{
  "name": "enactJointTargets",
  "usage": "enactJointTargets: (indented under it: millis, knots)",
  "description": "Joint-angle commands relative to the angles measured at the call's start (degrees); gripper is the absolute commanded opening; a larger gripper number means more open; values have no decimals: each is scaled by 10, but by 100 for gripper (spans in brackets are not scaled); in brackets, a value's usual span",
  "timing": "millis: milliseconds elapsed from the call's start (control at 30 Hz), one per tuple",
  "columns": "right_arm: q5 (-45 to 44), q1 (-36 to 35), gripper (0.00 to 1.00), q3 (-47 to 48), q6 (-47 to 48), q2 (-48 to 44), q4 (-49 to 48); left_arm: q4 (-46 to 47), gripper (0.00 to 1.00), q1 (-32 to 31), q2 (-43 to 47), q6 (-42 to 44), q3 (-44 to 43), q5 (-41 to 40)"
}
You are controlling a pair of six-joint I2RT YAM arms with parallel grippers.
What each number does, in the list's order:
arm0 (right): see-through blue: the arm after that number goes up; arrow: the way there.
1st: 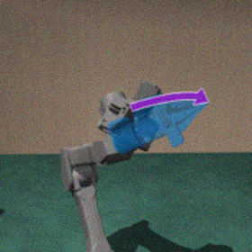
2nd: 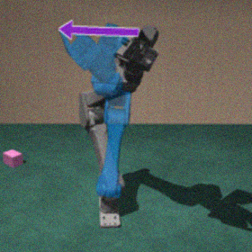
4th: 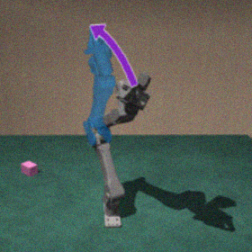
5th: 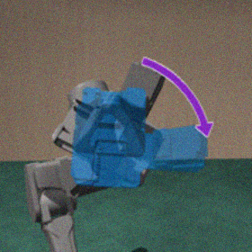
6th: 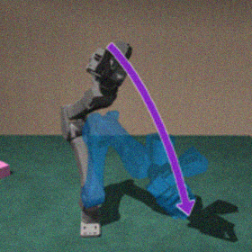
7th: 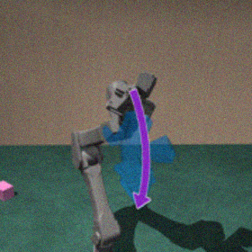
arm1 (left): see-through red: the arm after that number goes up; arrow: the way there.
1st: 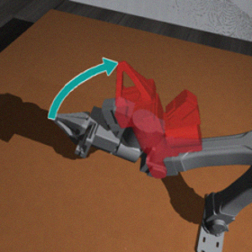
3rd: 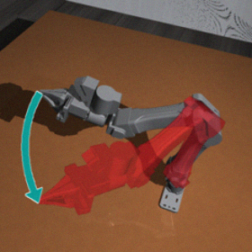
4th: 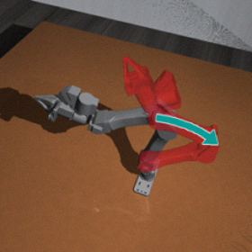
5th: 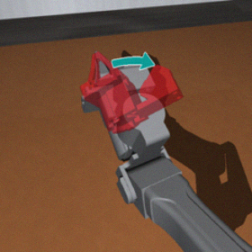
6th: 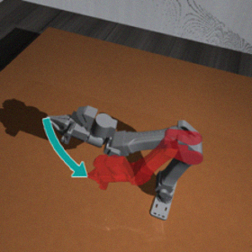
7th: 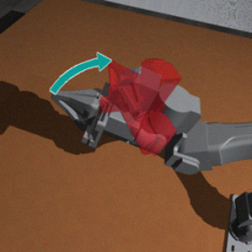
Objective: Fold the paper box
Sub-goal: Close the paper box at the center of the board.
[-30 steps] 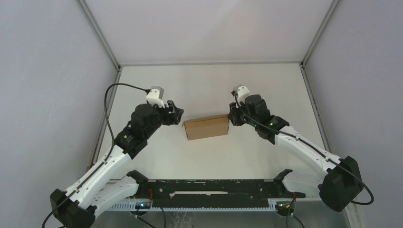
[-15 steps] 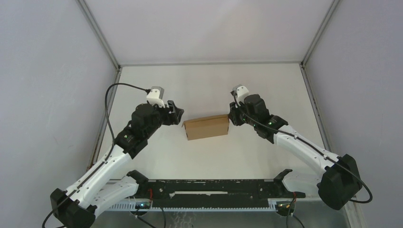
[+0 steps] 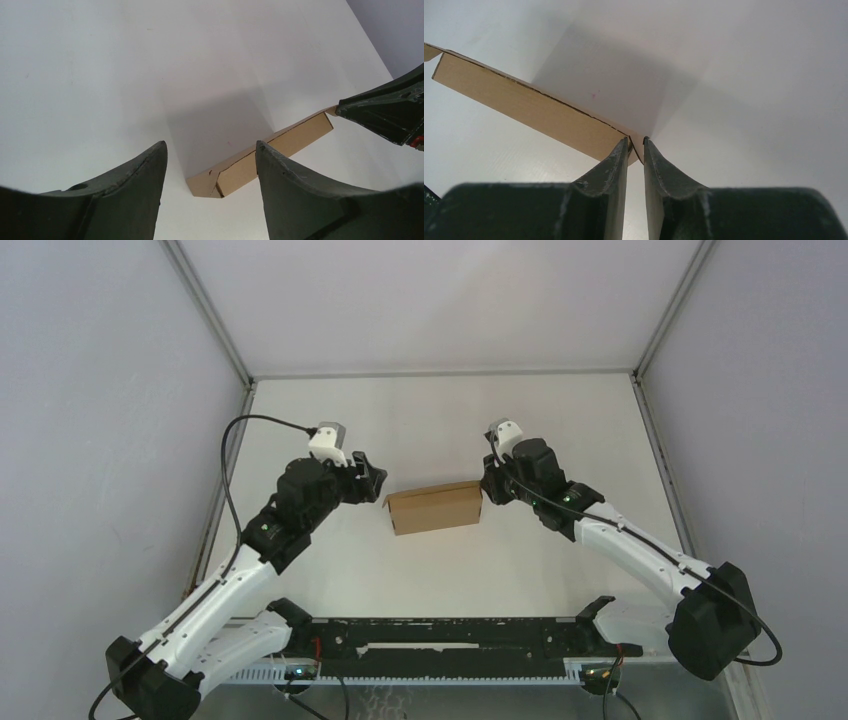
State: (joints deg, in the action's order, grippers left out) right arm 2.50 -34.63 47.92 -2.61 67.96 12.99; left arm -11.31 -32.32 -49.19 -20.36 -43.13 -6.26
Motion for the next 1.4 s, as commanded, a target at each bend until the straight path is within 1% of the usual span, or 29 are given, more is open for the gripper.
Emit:
enactJointTargets:
  millis: [0, 133, 333, 667, 800, 900, 1133, 1200, 1367]
  knots:
    - [2, 2, 25, 1, 8, 1, -29, 12, 69, -4, -3, 7, 1, 6]
    - [2, 1, 25, 1, 7, 0, -27, 10, 65, -5, -4, 3, 9, 9]
    - [4, 3, 24, 1, 8, 1, -28, 4, 56, -16, -8, 9, 21, 1]
    - [5, 4, 24, 1, 7, -1, -27, -22, 55, -57, -16, 0, 24, -36]
    - [6, 4, 24, 1, 7, -3, -25, -31, 46, -59, -11, -6, 30, -40]
    - [7, 4, 24, 1, 6, -5, -23, -35, 43, -65, -12, -11, 34, -43]
    - [8, 4, 23, 1, 6, -6, -21, -38, 42, -73, -19, -13, 41, -53]
    - [7, 4, 23, 1, 6, -6, -21, -38, 36, -73, -18, -12, 41, -54]
    - [7, 4, 22, 1, 5, -6, -21, -37, 31, -73, -28, -8, 35, -53]
